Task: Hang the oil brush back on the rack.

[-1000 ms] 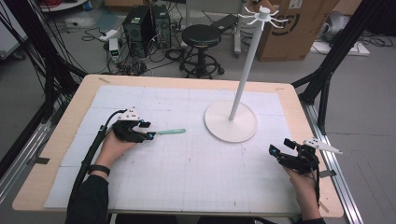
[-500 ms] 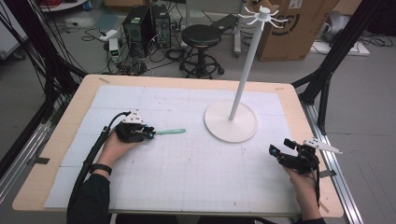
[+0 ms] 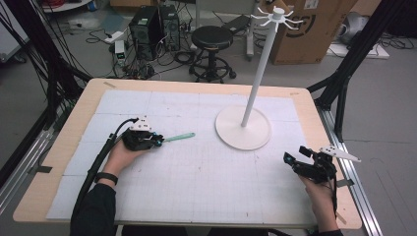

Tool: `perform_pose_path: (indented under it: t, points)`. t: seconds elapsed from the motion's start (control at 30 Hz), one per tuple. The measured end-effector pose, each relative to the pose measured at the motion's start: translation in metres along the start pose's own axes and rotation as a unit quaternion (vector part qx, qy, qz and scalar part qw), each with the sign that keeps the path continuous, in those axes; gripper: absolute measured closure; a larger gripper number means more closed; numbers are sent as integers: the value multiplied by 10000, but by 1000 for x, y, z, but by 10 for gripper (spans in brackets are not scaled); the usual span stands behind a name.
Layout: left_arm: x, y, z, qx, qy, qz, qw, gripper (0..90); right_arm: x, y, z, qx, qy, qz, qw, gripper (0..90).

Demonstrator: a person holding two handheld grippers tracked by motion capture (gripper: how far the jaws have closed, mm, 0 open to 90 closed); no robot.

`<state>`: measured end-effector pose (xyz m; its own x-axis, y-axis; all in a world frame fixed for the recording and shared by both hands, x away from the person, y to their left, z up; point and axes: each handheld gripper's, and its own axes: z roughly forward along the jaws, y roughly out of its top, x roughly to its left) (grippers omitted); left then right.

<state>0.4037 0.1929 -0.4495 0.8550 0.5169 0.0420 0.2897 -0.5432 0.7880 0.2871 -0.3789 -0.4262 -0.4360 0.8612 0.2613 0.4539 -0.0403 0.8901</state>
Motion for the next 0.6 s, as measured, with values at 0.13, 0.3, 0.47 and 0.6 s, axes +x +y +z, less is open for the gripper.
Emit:
perform_pose_path:
  t: [0.13,0.3,0.47,0.6]
  points:
    - [0,0,0,3,-9,-6,10000,810,1,0,0,16,7,25,10000,160]
    - [0,0,1,-35,-6,-35,10000,802,0,0,1,11,14,22,10000,160]
    - [1,-1,0,-36,-17,-62,10000,802,1,0,1,21,19,32,10000,160]
    - [2,-1,0,-27,-50,-48,10000,817,-2,1,0,-56,82,88,9999,160]
